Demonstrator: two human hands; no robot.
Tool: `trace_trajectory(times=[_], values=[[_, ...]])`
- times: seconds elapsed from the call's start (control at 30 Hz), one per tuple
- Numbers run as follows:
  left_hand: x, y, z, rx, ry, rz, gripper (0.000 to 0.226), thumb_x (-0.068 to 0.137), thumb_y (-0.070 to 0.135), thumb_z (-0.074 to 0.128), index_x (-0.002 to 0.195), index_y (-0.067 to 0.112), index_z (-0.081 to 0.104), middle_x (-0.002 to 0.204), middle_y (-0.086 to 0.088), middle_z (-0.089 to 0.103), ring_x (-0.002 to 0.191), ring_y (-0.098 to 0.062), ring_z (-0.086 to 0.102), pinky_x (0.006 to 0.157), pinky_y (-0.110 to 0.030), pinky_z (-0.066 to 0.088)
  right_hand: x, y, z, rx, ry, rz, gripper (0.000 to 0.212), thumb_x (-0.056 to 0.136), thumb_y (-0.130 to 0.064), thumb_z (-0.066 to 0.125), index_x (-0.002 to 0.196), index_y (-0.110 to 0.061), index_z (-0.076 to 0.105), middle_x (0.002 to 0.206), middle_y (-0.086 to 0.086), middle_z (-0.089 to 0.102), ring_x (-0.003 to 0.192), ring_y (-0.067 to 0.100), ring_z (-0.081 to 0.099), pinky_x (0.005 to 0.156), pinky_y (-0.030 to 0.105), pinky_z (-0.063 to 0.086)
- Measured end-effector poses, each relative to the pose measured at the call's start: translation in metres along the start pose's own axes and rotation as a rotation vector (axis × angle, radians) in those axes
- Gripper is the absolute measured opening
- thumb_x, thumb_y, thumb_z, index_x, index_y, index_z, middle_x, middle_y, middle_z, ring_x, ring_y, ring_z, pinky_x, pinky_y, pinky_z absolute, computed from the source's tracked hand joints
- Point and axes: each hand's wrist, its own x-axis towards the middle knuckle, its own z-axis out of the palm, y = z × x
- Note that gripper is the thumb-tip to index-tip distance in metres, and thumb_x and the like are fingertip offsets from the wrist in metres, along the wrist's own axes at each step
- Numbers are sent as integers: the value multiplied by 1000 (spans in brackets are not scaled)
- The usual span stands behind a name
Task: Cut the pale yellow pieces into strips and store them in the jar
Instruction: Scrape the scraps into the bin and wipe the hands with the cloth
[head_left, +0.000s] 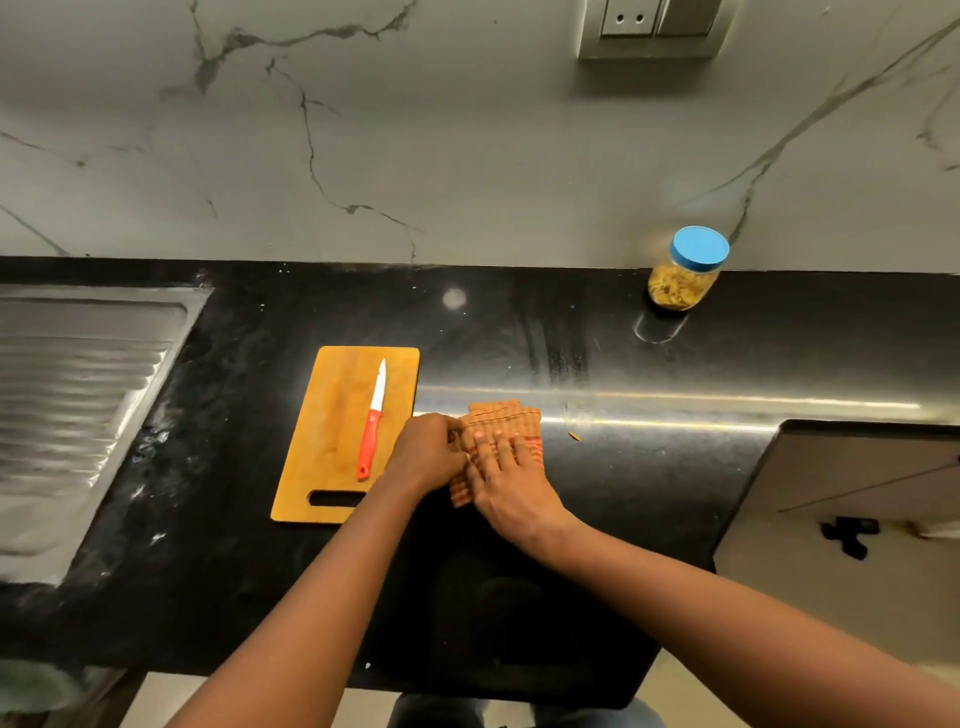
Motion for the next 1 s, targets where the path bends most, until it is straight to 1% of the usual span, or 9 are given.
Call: trace_trajectory(times=[0.07, 0.23, 0.33, 0.47, 0.6, 0.67, 0.73, 0.83, 1.0], values=[[3, 15, 6, 38, -24, 14, 18, 72, 19, 71, 90, 19, 75, 74, 1, 68, 73, -16, 63, 63, -27, 47, -11, 10, 4, -3, -19, 15, 53, 104, -21, 23, 151, 1, 13, 157, 30, 2, 143, 51, 8, 114, 61, 8], [8, 57, 31, 27, -60, 47, 14, 74, 18, 75, 86, 15, 71, 81, -2, 68, 77, -18, 63, 67, -30, 52, -44, 47, 17, 14, -95, 89, 55, 103, -23, 27, 154, -10, 10, 160, 22, -4, 144, 50, 5, 112, 67, 12], [10, 79, 47, 10, -94, 88, 12, 74, 17, 71, 85, 15, 71, 78, -4, 66, 74, -19, 63, 68, -33, 55, -66, 72, 25, 46, -113, 113, 56, 102, -22, 29, 155, -15, 10, 161, 17, -5, 145, 47, 6, 113, 63, 14], [10, 102, 63, -5, -109, 133, 20, 77, 19, 72, 96, 14, 72, 91, -6, 65, 87, -22, 62, 73, -31, 52, -89, 95, 32, 79, -123, 140, 56, 102, -23, 32, 155, -20, 13, 162, 13, -4, 146, 44, 6, 115, 55, 15], [14, 105, 64, -11, -137, 115, 33, 77, 25, 78, 106, 10, 71, 94, -6, 70, 88, -21, 65, 79, -33, 55, -96, 100, 23, 258, -51, 211, 61, 88, -25, 49, 148, -29, 35, 161, 7, 17, 145, 38, 15, 109, 52, 29], [15, 100, 58, -17, -102, 113, 44, 75, 28, 82, 115, 14, 69, 100, -5, 71, 93, -18, 65, 82, -30, 53, -97, 93, 17, 400, 78, 333, 58, 82, -32, 49, 141, -33, 45, 154, 6, 32, 141, 35, 24, 102, 50, 37], [14, 93, 53, -24, -78, 129, 48, 74, 26, 83, 119, 18, 67, 104, -3, 71, 92, -14, 63, 78, -23, 49, -93, 81, 15, 454, 170, 459, 53, 85, -43, 46, 137, -35, 45, 149, 7, 36, 138, 35, 27, 97, 49, 41], [10, 91, 50, 25, -133, 167, 39, 72, 21, 81, 109, 20, 71, 88, 4, 69, 83, -10, 63, 72, -19, 46, -80, 64, 17, 439, 166, 608, 50, 90, -51, 44, 139, -38, 39, 151, 12, 30, 136, 41, 26, 100, 54, 35], [6, 97, 61, 116, -130, 206, 16, 70, 18, 76, 86, 13, 75, 80, -6, 72, 82, -20, 66, 65, -25, 46, -66, 56, 24, 414, 93, 681, 54, 94, -40, 48, 145, -35, 32, 155, 16, 23, 138, 44, 21, 104, 59, 28]])
